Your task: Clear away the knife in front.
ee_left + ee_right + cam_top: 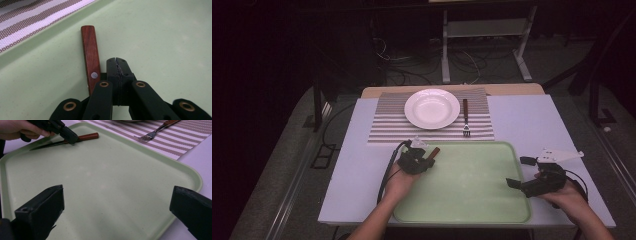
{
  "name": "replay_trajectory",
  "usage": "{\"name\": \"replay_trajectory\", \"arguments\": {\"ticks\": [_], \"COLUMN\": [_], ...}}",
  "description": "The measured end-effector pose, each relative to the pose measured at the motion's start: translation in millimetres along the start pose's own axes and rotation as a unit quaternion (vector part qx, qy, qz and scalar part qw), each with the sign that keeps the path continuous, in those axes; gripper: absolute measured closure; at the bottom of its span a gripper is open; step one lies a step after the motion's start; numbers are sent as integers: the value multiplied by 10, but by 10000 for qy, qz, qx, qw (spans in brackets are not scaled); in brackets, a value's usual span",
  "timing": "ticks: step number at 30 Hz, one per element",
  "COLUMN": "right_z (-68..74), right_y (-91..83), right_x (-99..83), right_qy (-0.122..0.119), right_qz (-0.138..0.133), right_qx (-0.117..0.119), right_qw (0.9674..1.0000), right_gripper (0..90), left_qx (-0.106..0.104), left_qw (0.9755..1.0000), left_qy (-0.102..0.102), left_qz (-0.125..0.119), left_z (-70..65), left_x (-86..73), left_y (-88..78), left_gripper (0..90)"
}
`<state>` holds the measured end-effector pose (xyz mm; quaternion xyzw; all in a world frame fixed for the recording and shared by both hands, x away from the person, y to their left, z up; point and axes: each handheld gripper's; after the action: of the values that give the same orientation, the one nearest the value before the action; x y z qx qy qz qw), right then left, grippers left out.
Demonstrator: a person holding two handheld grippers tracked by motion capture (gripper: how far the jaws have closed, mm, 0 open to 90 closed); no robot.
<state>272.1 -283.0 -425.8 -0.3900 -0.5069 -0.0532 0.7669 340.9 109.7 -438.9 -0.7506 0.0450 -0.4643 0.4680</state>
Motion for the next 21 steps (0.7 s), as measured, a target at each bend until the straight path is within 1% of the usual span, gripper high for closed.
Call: {"name": "replay_trajectory", "arguments": {"ticks": [2,7,21], "right_z": [-2,-2,-3], "right_y": [0,5,1], "right_x": [0,0,1], "right_qy": [3,-12,0], "right_qz": [-1,12,6], "right_qx": [-4,-6,-12], "right_qw": [10000,10000,10000], "right_gripper": [0,0,0], "left_qx": [60,119,258], "left_qw": [10000,9999,9988], "left_qy": [2,-65,-410], "left_qz": [56,38,47], "left_z": [13,61,208], "left_x": [-11,-36,-162], "left_y": [5,-23,-175], "left_gripper": [896,896,896]}}
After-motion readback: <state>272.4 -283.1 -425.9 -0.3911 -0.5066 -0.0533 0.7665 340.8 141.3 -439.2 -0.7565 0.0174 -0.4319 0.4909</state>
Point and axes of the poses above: each handheld gripper's, and its own axes: y roughly forward along the jaws, x roughly out of its top, z roughly to its left, and after that the axes turned 1 degree about z, right-handed
